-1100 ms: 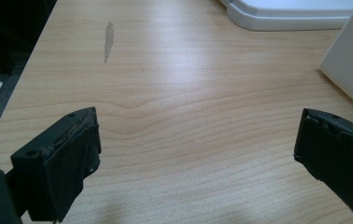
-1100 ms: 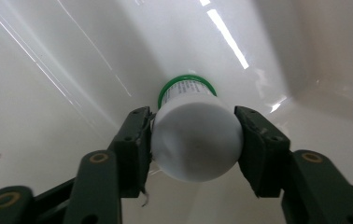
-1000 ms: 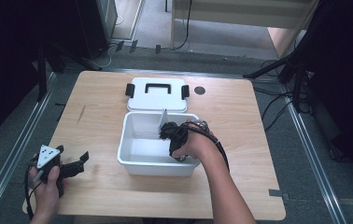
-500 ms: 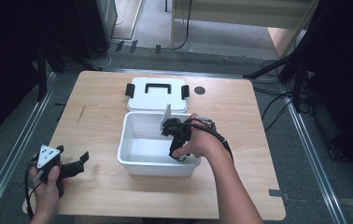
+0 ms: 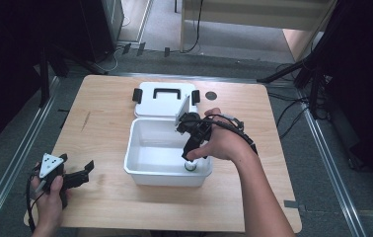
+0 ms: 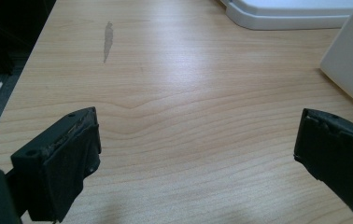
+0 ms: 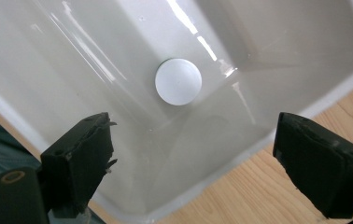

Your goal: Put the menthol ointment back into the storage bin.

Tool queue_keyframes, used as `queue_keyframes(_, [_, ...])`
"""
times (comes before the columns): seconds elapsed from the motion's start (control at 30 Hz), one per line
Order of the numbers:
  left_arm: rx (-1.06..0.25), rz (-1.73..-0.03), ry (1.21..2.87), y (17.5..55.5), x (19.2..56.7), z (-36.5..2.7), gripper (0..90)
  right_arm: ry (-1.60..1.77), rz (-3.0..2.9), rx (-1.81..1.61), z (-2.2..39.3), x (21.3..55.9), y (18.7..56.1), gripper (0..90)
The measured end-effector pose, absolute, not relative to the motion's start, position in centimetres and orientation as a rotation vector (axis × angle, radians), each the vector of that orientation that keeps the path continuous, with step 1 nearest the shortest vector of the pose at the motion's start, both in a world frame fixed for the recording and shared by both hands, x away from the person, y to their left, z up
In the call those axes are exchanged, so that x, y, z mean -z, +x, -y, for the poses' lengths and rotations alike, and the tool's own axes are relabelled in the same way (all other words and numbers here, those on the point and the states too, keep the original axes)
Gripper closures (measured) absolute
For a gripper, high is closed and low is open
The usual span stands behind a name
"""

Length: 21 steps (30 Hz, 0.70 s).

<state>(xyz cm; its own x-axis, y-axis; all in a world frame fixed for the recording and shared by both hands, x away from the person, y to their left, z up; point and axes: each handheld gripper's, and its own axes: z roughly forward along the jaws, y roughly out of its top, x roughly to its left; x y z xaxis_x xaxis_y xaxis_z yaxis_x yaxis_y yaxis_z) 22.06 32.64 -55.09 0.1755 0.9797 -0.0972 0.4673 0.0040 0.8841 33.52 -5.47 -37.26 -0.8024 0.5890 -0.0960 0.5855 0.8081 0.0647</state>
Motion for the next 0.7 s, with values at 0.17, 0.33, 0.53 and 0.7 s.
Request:
queue_keyframes(0.17, [-0.753,-1.417,1.595,22.1,55.1,-32.6,1.2,0.975,-2.847,-0.060,6.4,35.7,33.2,10.1])
queue_keyframes(0.33, [-0.755,-1.416,1.597,22.1,55.1,-32.6,1.2,1.006,-2.829,-0.044,7.8,35.0,33.0,7.2])
queue_keyframes(0.53, [-0.755,-1.417,1.597,22.1,55.1,-32.6,1.2,1.060,-2.796,0.007,9.3,35.0,33.0,3.2])
queue_keyframes(0.7, [-0.756,-1.417,1.598,22.1,55.1,-32.6,1.2,1.109,-2.769,0.008,11.2,34.8,33.0,2.8])
